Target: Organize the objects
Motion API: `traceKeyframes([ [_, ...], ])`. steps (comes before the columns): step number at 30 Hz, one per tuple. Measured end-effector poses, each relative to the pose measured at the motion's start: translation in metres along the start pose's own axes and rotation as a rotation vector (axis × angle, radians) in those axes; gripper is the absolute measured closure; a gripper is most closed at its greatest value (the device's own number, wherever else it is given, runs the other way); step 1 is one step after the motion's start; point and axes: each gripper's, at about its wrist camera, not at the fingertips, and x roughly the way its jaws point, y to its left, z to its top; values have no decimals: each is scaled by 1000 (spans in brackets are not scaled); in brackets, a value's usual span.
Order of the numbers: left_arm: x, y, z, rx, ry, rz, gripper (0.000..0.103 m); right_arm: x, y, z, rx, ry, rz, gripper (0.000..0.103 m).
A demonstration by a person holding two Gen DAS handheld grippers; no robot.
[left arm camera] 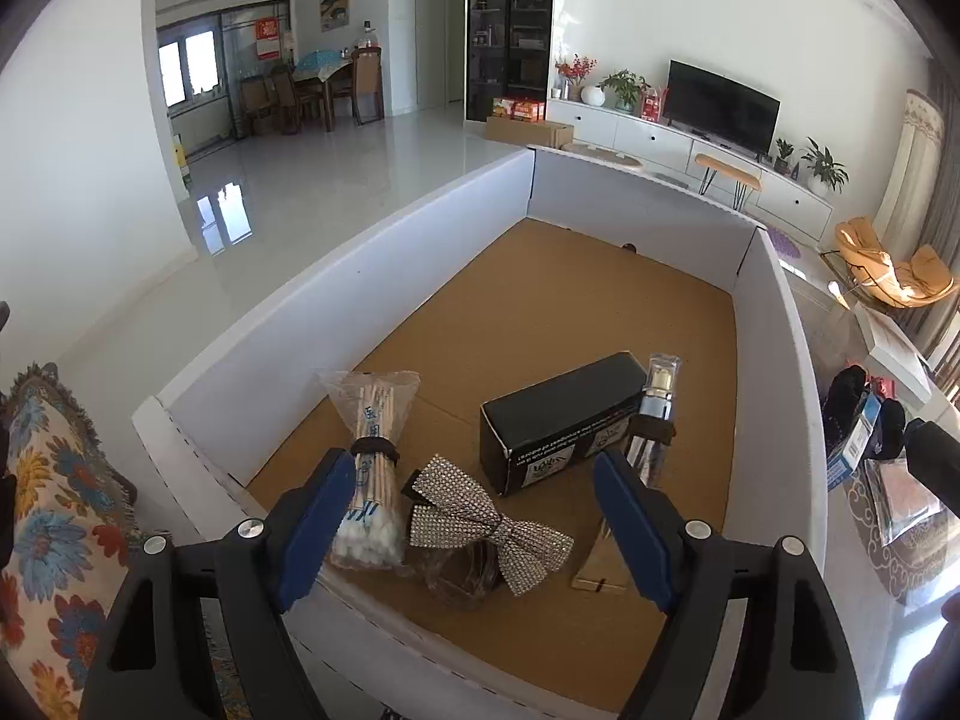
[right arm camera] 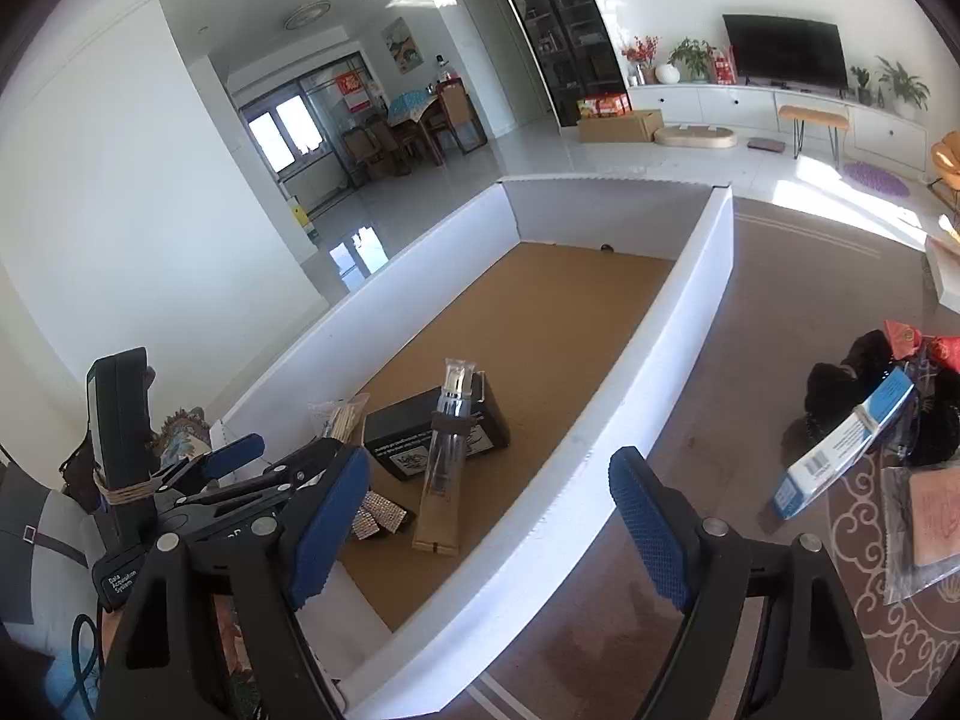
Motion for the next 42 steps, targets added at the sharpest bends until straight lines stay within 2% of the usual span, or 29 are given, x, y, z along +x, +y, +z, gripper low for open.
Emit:
traceKeyframes([
  [1,-8,-10,-3,-1,-19,-31,22,-14,-11,-5,-7,-44,-38,6],
  [2,-16,-22,-7,0,-35,-68,22,-25,-23,-10,-11,-81,-84,2],
  [4,-35,-50,-16,16,-63,-163,22,-47,-51,-26,-11,-110,-178,0],
  [7,-59,-106,-25,79,-86,-316,21,-66,-100,-57,-6,-45,-322,0],
  [9,-73,-144,-36,143,-81,-402,8,-81,-135,-81,9,9,-426,0],
  [12,-82,-198,-57,248,-62,-478,3,-110,-188,-115,79,78,-531,0],
  [16,-65,-253,-91,363,23,-477,3,-139,-234,-156,179,116,-608,0],
  [20,-40,-276,-123,415,112,-441,3,-151,-254,-174,237,117,-640,0],
  [23,-25,-279,-139,441,143,-397,3,-156,-252,-175,261,89,-635,0],
  [26,-15,-277,-144,439,152,-362,3,-151,-253,-174,263,115,-652,0],
  [31,-4,-272,-143,399,186,-354,3,-143,-247,-174,235,129,-671,0],
  [42,6,-274,-148,412,220,-305,3,-143,-247,-175,235,129,-671,0],
])
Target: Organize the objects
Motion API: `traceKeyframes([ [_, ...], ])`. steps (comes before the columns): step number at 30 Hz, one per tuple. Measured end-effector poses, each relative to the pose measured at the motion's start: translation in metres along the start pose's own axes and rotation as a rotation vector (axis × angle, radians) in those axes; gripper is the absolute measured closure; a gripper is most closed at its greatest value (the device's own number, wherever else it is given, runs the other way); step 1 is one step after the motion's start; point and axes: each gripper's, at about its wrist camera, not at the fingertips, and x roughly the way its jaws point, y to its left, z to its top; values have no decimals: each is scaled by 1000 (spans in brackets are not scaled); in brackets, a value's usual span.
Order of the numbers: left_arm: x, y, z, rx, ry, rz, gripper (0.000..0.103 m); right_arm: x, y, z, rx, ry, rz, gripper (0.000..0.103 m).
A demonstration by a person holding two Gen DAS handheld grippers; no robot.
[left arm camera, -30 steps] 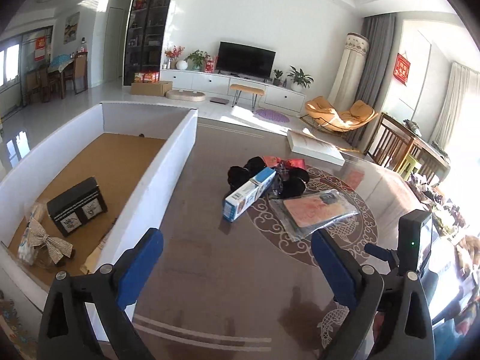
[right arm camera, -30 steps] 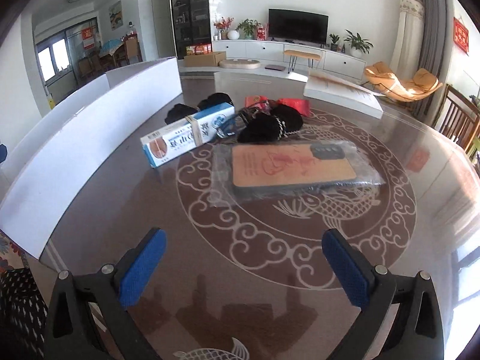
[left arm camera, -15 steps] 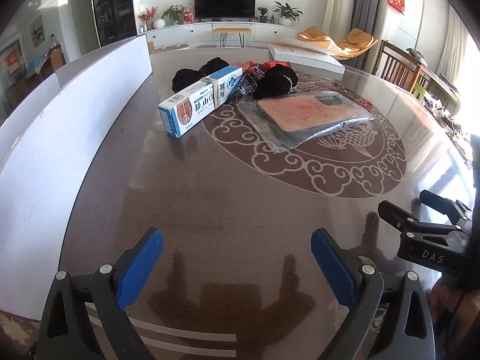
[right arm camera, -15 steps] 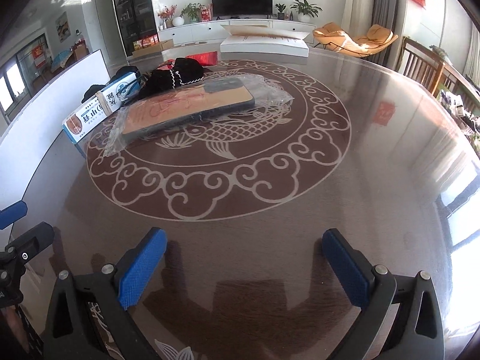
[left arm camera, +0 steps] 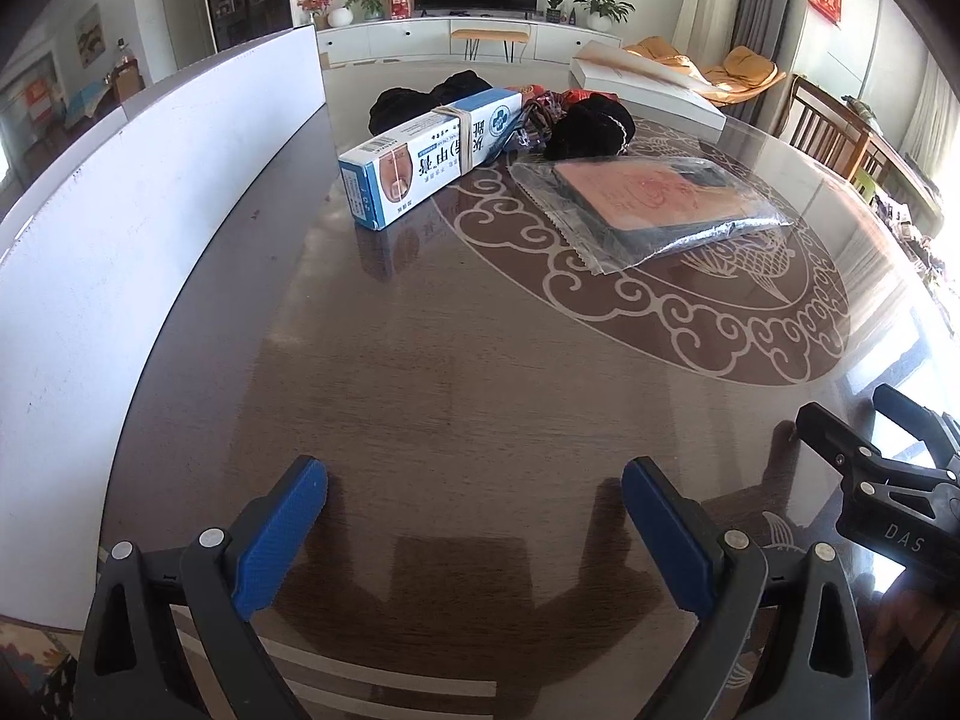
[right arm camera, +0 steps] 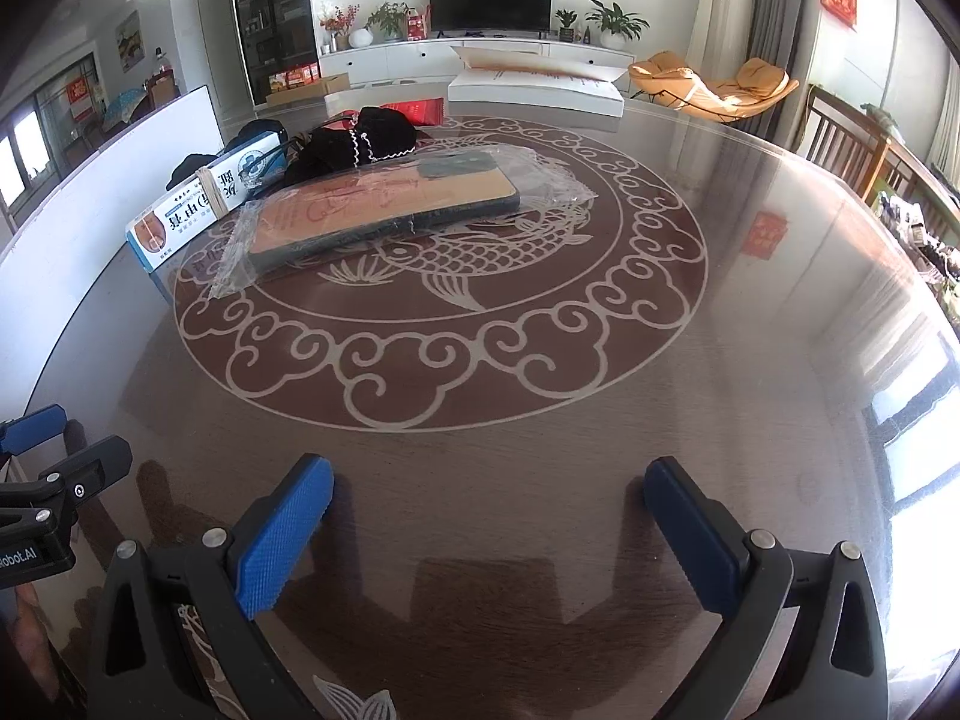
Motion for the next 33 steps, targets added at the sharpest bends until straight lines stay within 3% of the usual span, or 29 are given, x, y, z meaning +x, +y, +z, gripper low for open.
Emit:
traceKeyframes([
  [5,1,-1,-1,11,3,20,3,0,0,0,0,0,0,0],
  [18,3,21,0,-89,1,82,0,0,0,0,0,0,0,0],
  [29,2,24,1,-100,9,76,0,0,0,0,0,0,0,0],
  [32,3,30,17,-101,-1,16,0,0,0,0,0,0,0,0],
  [33,5,32,28,-79,-14,27,0,0,0,0,0,0,0,0],
])
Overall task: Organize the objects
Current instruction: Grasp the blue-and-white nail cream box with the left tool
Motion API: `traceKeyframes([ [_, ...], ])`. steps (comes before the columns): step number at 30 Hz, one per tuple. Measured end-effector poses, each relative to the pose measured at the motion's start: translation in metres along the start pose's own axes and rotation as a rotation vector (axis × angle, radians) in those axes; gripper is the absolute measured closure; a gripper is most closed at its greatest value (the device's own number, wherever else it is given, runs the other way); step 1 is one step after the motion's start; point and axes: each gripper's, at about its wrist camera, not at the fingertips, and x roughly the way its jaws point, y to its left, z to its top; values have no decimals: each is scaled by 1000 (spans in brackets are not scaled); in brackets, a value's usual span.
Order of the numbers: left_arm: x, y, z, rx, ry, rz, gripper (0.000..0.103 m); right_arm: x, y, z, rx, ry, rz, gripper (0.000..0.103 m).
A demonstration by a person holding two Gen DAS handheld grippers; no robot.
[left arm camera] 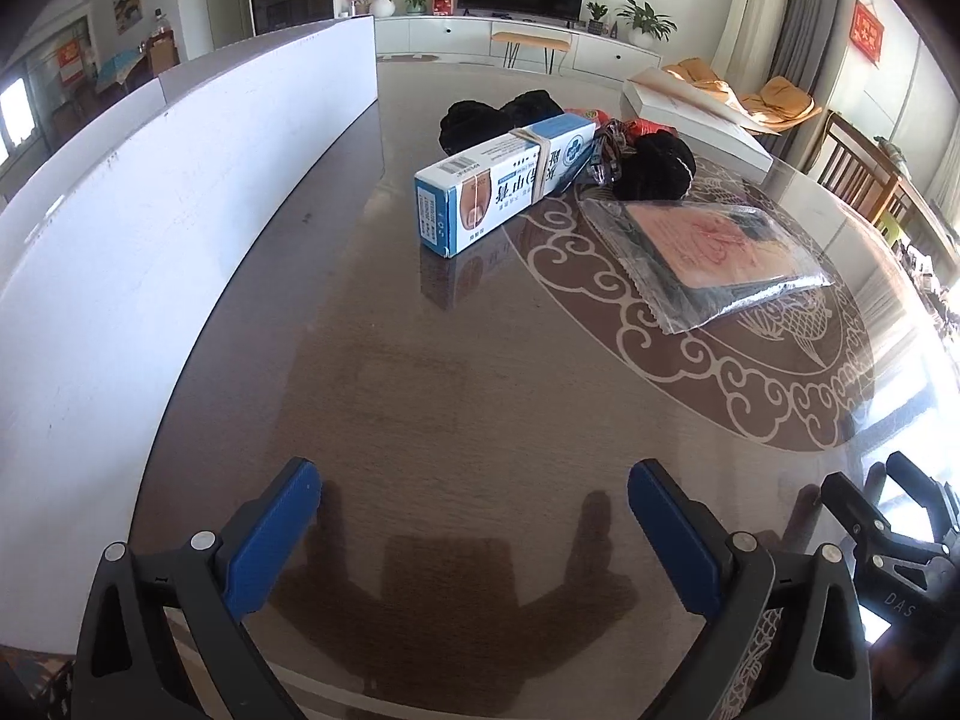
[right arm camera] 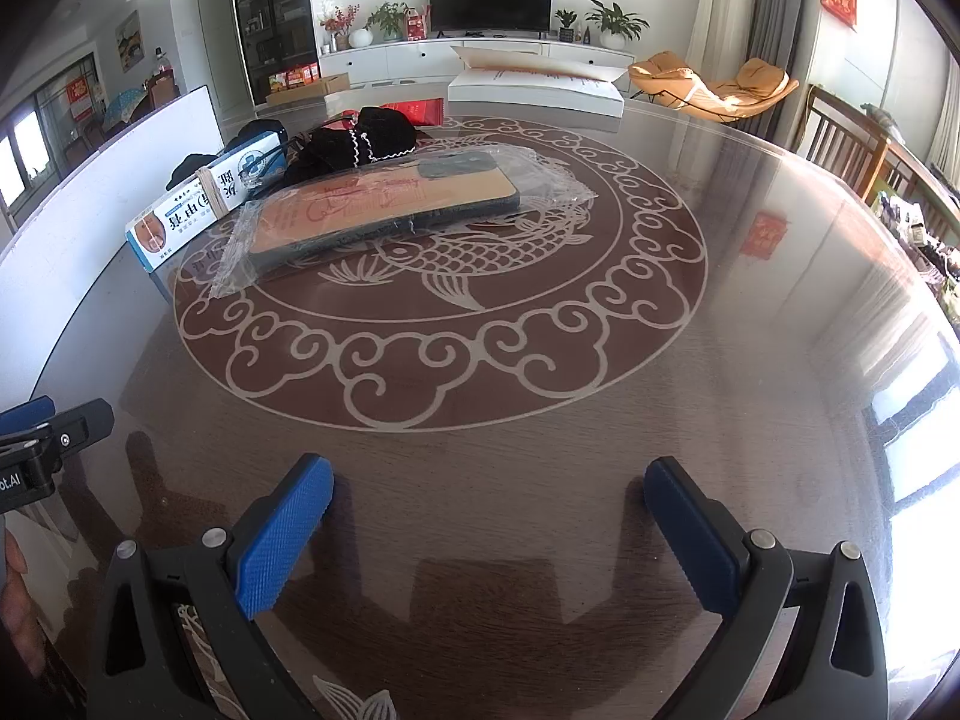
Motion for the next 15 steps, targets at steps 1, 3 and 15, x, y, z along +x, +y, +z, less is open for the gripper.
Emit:
traceKeyframes([
  [1,2,0,14,28,-15,25,0,0,0,0,0,0,0,0],
  [3,9,0,43,82,-58,59,0,0,0,0,0,0,0,0],
  [15,71,-14,119,152,-6,-66,82,0,0,0,0,0,0,0],
])
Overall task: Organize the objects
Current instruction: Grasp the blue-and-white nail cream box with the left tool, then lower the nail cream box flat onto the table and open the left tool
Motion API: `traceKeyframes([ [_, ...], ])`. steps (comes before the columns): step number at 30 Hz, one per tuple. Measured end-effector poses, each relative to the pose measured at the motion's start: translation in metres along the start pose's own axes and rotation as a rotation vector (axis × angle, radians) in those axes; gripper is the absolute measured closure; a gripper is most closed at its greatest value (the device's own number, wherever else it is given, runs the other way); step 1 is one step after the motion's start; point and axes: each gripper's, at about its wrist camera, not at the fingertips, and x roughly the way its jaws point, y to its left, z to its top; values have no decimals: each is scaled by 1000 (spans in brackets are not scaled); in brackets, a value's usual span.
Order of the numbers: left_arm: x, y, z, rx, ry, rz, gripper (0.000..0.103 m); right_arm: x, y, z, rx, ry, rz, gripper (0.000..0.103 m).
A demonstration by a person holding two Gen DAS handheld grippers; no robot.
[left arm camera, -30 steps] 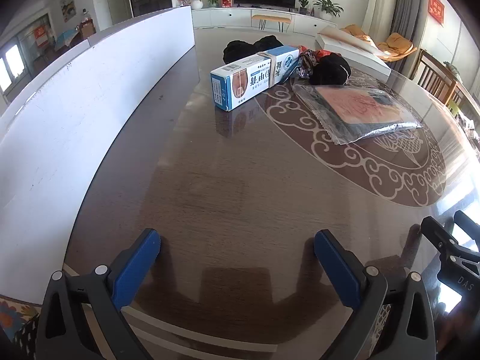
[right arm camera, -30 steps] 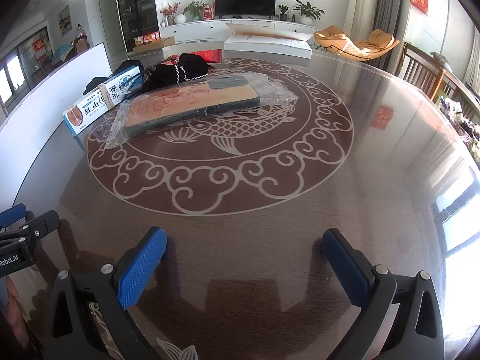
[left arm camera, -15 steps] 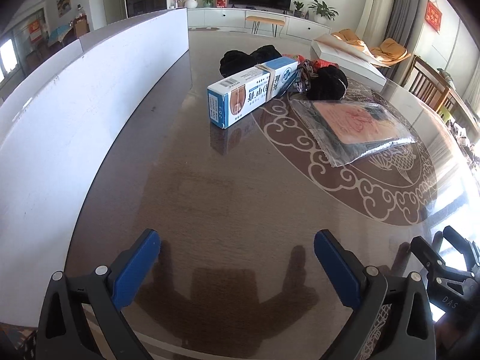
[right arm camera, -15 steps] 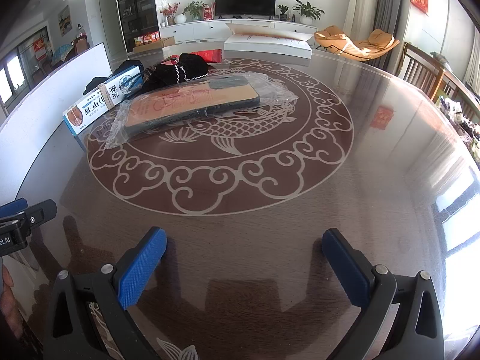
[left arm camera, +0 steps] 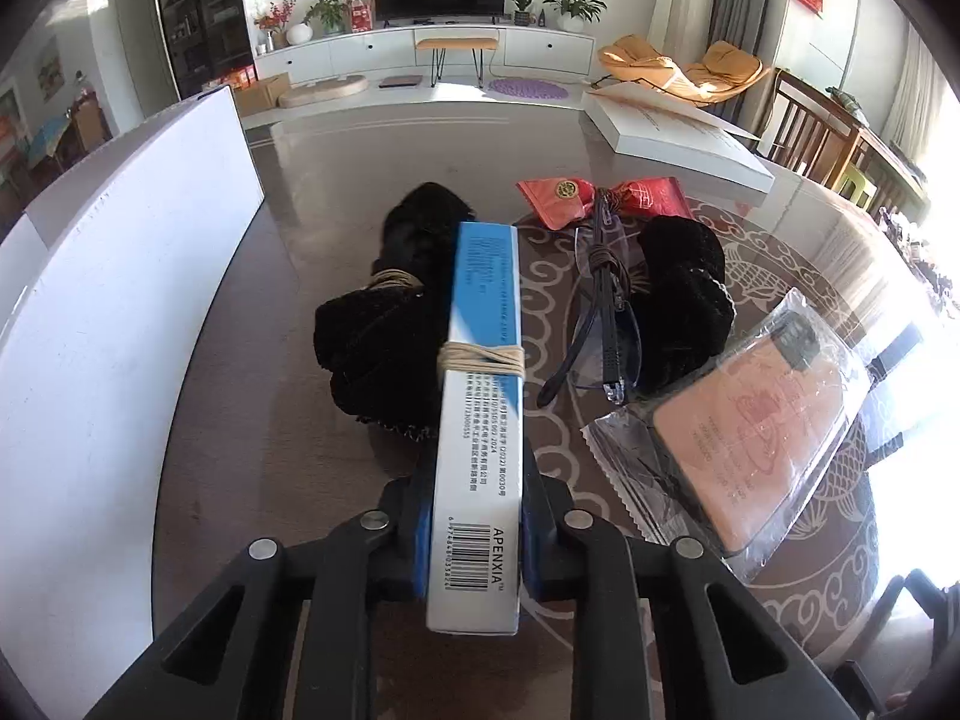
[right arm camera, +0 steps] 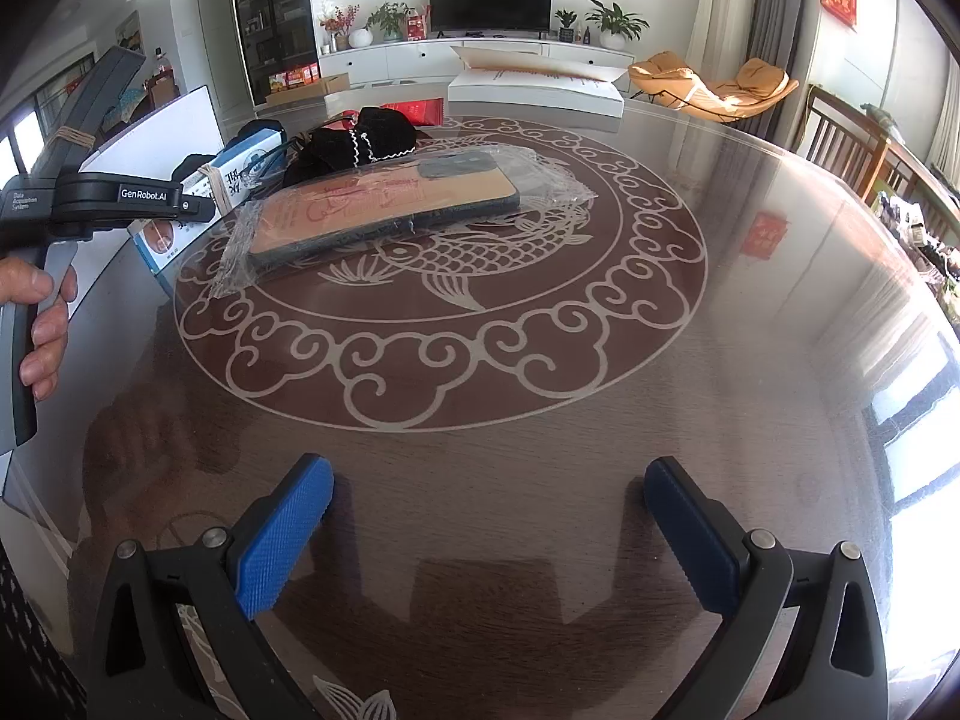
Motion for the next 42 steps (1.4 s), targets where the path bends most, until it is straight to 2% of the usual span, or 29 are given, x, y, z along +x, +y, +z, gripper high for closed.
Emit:
traceKeyframes([
  [1,-5,-1,-6,-1,-9,13,82,0,0,0,0,0,0,0],
  [3,-18,-3,-24,-31,-8,-8,82,0,0,0,0,0,0,0],
  [10,-67,2,-109,-201,38,-204,82,0,0,0,0,0,0,0],
  [13,-73,18,-124,-268,43,-256,82,0,0,0,0,0,-1,0],
  [19,-76,53,-139,-430,13,-306,81,0,0,0,0,0,-1,0],
  [22,-77,59,-139,-467,-5,-305,74,0,0,0,0,0,-1,0],
  [24,-80,63,-139,-484,-25,-292,57,0,0,0,0,0,-1,0],
  [25,-81,65,-138,-493,-34,-282,53,0,0,0,0,0,-1,0],
  [27,-85,71,-139,-513,-52,-248,34,0,0,0,0,0,-1,0],
  [28,-85,73,-140,-527,-58,-238,31,0,0,0,0,0,-1,0],
  [32,-85,86,-143,-592,-72,-260,30,0,0,0,0,0,-1,0],
  [38,-85,88,-144,-598,-75,-225,30,0,0,0,0,0,-1,0],
  [42,-93,92,-145,-609,-115,-213,30,0,0,0,0,0,-1,0],
])
